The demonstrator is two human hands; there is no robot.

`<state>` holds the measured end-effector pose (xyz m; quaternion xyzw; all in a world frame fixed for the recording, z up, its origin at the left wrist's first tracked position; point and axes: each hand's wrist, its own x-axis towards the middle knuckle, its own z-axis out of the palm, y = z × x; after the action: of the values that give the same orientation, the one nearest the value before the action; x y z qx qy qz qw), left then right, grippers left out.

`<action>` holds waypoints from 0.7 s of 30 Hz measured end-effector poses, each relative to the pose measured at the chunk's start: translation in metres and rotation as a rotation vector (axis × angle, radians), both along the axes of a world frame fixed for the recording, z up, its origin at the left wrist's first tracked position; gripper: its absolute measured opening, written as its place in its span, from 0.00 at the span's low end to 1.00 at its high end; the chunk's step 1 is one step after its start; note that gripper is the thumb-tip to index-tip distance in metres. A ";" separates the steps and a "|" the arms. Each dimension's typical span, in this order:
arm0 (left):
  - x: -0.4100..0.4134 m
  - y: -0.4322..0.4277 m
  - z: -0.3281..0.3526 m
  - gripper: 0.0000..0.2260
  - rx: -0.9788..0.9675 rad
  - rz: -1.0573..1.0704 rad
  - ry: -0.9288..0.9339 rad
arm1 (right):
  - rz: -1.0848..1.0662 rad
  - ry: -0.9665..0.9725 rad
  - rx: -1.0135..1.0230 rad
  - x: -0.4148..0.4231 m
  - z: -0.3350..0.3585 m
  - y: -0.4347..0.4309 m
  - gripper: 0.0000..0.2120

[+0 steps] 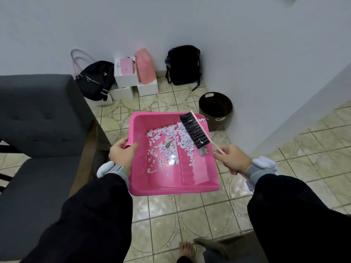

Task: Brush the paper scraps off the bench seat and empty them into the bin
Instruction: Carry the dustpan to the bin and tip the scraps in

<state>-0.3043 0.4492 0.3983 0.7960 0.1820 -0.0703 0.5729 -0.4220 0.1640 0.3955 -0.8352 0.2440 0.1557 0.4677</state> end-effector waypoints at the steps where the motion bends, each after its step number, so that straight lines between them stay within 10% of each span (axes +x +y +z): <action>1: 0.015 -0.005 0.001 0.18 0.005 0.005 0.007 | 0.000 -0.007 -0.009 0.016 0.002 -0.005 0.12; 21: 0.307 -0.077 0.012 0.21 -0.116 -0.102 0.054 | -0.117 -0.048 -0.039 0.269 0.017 -0.053 0.15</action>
<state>0.0025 0.3720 0.4106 0.7675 0.1523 -0.1310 0.6087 -0.1529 0.1109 0.4126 -0.8319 0.2839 0.1032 0.4655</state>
